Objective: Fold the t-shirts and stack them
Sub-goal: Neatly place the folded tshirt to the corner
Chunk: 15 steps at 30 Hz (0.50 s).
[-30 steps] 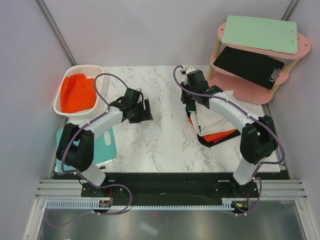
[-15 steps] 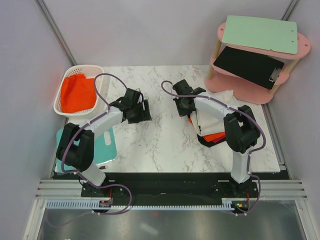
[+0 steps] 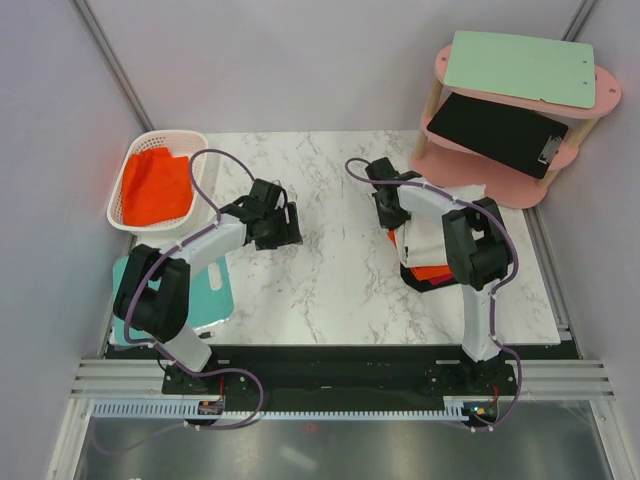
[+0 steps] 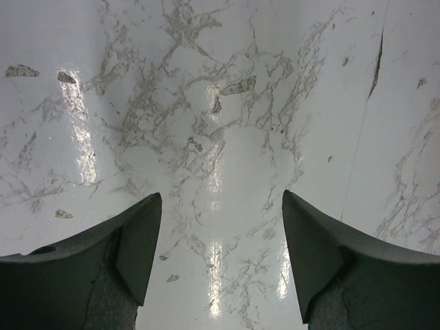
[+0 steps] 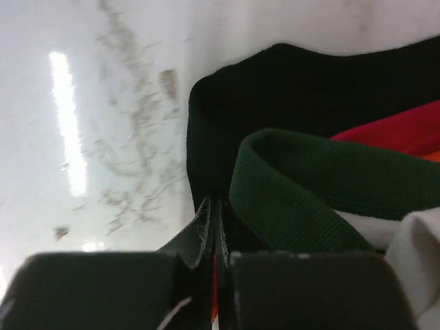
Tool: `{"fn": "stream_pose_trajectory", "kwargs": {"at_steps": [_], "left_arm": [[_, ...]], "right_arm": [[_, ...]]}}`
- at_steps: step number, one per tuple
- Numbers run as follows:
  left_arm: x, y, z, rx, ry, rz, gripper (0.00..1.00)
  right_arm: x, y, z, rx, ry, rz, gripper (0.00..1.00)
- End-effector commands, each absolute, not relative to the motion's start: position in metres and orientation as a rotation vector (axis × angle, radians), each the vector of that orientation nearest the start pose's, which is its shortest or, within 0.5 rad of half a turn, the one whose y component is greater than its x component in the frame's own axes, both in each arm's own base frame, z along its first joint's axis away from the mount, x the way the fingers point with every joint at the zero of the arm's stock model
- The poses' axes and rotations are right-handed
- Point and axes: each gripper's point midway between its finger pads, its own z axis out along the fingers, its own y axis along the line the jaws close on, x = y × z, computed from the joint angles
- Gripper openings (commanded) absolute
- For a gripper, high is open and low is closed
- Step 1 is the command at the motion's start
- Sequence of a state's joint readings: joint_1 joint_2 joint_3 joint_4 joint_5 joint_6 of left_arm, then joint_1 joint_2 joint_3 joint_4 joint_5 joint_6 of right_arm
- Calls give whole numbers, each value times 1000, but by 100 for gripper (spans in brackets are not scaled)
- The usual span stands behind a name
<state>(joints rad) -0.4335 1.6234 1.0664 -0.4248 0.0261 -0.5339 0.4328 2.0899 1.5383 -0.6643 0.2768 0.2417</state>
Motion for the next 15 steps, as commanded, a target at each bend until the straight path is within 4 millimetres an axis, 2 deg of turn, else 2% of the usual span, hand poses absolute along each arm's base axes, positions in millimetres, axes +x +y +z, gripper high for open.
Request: {"fn": "stream_pose_trajectory", "kwargs": {"at_steps": [1, 6, 11, 15], "left_arm": [[338, -182, 70, -162, 2596, -384, 78], [337, -183, 69, -165, 2599, -390, 78], [338, -184, 69, -160, 2600, -400, 77], [339, -186, 67, -157, 2602, -402, 77]], "right_arm": [[405, 87, 8, -50, 2752, -412, 0], [397, 42, 13, 38, 2749, -568, 0], [381, -2, 31, 98, 2710, -768, 0], [370, -17, 52, 115, 2669, -830, 0]]}}
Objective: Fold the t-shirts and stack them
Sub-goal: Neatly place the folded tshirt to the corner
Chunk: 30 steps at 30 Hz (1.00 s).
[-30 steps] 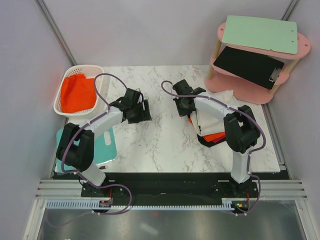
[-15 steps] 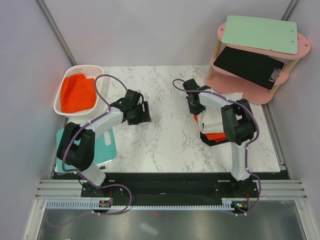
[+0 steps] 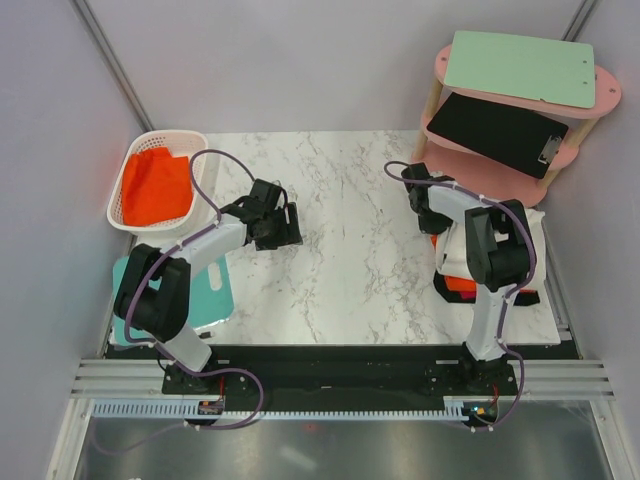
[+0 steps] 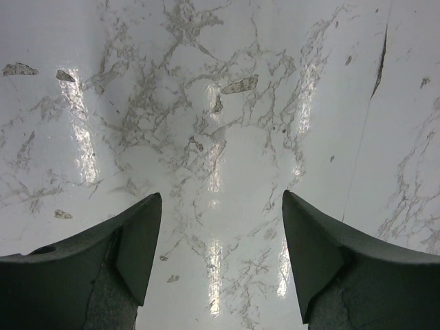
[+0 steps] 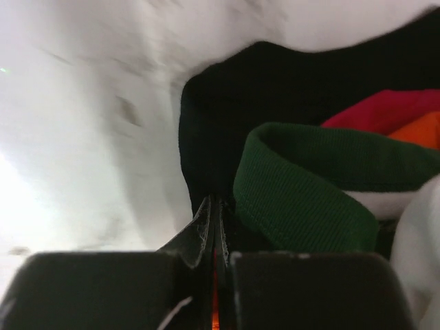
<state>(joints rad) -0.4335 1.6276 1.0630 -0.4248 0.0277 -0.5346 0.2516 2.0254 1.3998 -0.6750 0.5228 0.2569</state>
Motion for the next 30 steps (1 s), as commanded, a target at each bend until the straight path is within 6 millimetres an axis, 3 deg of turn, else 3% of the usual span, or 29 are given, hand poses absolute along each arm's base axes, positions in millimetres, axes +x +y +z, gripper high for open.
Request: {"fn": "stream_pose_trajectory", "kwargs": {"at_steps": [1, 4, 8, 10, 14, 17, 18, 20, 21, 22, 24, 30], "left_arm": [[339, -186, 68, -153, 2602, -408, 78], [338, -187, 69, -150, 2602, -413, 77], [337, -187, 70, -141, 2599, -415, 78], [337, -187, 70, -133, 2599, -411, 80], [337, -184, 76, -115, 2580, -406, 87], [338, -180, 81, -89, 2559, -384, 97], [339, -180, 84, -85, 2547, -382, 99], [340, -180, 90, -63, 2530, -385, 100], [342, -176, 94, -70, 2510, -358, 100], [344, -175, 97, -67, 2503, -356, 100], [345, -175, 102, -61, 2489, -357, 100], [351, -174, 108, -38, 2465, -335, 100]], "right_arm": [[367, -20, 56, 121, 2662, -853, 0], [357, -36, 61, 151, 2651, -913, 0], [353, -39, 69, 181, 2642, -914, 0], [355, -34, 77, 192, 2632, -861, 0], [368, -6, 99, 143, 2603, -626, 0], [382, 16, 128, 116, 2512, -459, 25], [384, 28, 139, 103, 2481, -366, 42], [393, 48, 152, 67, 2414, -259, 62], [393, 60, 157, 38, 2392, -187, 82], [399, 68, 162, 32, 2353, -148, 89], [399, 89, 161, -13, 2341, -87, 98], [406, 154, 139, -164, 2336, 70, 98]]}}
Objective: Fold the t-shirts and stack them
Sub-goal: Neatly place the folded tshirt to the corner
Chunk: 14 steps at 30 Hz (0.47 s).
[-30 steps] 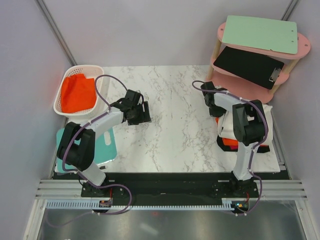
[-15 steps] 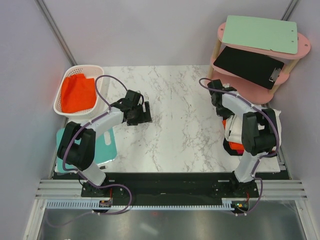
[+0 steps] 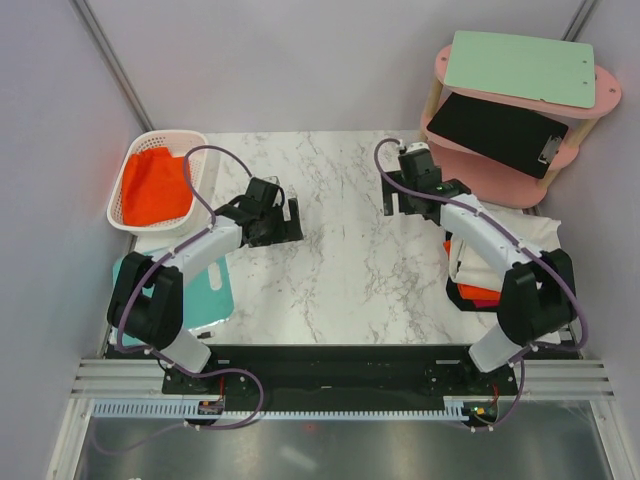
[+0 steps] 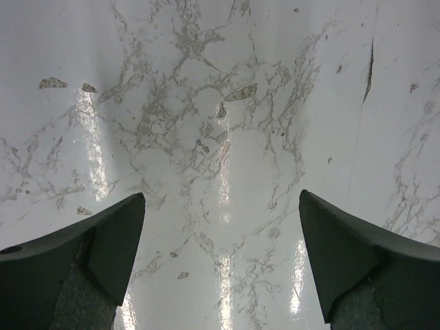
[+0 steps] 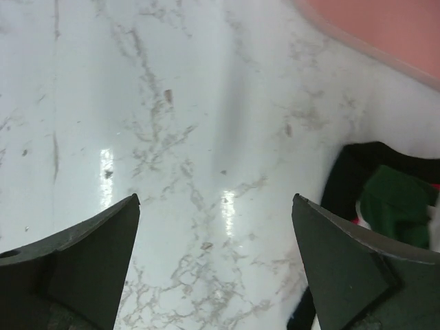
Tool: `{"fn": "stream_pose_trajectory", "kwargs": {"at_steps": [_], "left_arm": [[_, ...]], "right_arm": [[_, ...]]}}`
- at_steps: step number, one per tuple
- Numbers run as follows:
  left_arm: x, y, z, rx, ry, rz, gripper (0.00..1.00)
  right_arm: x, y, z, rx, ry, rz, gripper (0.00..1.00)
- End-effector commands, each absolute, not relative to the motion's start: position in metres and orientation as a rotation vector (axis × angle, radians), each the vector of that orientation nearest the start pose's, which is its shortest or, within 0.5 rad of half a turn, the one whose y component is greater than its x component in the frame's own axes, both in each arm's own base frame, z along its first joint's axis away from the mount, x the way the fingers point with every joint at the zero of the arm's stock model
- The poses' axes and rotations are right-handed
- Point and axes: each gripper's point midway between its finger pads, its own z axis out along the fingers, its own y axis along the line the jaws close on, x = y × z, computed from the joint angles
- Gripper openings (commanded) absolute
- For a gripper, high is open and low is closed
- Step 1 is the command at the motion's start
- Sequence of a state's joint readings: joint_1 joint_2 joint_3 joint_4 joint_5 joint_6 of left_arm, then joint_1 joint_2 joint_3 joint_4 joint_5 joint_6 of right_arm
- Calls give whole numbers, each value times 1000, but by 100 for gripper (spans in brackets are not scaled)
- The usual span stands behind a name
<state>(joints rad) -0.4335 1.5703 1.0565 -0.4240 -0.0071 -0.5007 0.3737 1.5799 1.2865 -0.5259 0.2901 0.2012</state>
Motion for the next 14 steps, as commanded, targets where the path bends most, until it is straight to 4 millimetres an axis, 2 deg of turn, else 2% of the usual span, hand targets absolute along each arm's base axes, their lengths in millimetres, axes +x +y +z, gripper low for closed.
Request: {"fn": "stream_pose_trajectory", "kwargs": {"at_steps": [1, 5, 8, 11, 14], "left_arm": [[352, -174, 109, -35, 2466, -332, 100], [352, -170, 106, -30, 2476, -301, 100], [350, -165, 103, -28, 2484, -270, 100], [350, -163, 100, -15, 2490, -252, 98], [352, -158, 97, -32, 2490, -216, 99]], "right_arm": [[406, 164, 135, -183, 2342, 107, 98], [408, 212, 114, -278, 2355, 198, 98], [408, 238, 103, -332, 2364, 225, 98], [407, 255, 97, -373, 2367, 241, 98], [407, 257, 97, -377, 2357, 237, 98]]}}
